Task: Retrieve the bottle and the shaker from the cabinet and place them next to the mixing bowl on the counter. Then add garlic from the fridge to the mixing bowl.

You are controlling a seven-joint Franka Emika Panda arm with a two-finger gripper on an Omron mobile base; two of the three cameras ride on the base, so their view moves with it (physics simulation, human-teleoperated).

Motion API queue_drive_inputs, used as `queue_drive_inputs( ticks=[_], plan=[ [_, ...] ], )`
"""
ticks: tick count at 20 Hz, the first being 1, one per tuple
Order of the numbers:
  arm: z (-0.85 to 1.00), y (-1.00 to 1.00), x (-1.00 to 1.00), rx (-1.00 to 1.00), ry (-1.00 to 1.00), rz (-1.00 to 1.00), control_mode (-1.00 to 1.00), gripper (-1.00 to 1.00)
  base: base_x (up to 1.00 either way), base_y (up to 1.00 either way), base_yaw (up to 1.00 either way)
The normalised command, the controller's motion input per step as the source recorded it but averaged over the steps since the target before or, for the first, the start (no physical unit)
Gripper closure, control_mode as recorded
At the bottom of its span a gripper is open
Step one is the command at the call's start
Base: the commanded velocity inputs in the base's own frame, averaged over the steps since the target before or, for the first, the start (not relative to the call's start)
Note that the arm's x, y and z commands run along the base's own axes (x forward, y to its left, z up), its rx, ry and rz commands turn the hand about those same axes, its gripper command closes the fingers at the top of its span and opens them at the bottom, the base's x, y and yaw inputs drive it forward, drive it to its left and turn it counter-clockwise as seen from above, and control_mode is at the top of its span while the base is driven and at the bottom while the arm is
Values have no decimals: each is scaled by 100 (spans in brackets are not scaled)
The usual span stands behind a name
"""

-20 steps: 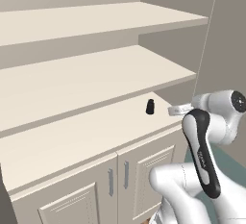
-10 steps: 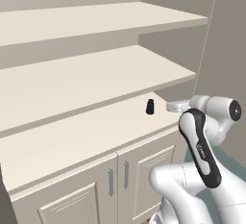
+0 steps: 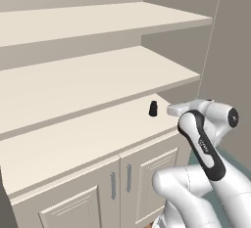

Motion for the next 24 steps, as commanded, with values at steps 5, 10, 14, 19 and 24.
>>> queue_drive_inputs(
  ticks=[5, 10, 14, 19, 24],
  plan=[
    [-14, 0, 29, 0, -2, 0, -100, -100, 0, 0, 0],
    [-2, 0, 19, 0, 0, 0, -100, -100, 0, 0, 0],
    [-1, 0, 14, 0, 0, 0, -100, -100, 0, 0, 0],
    [-4, 0, 15, 0, 0, 0, -100, -100, 0, 0, 0],
    [-30, 0, 8, 0, 0, 0, -100, -100, 0, 0, 0]
  ],
)
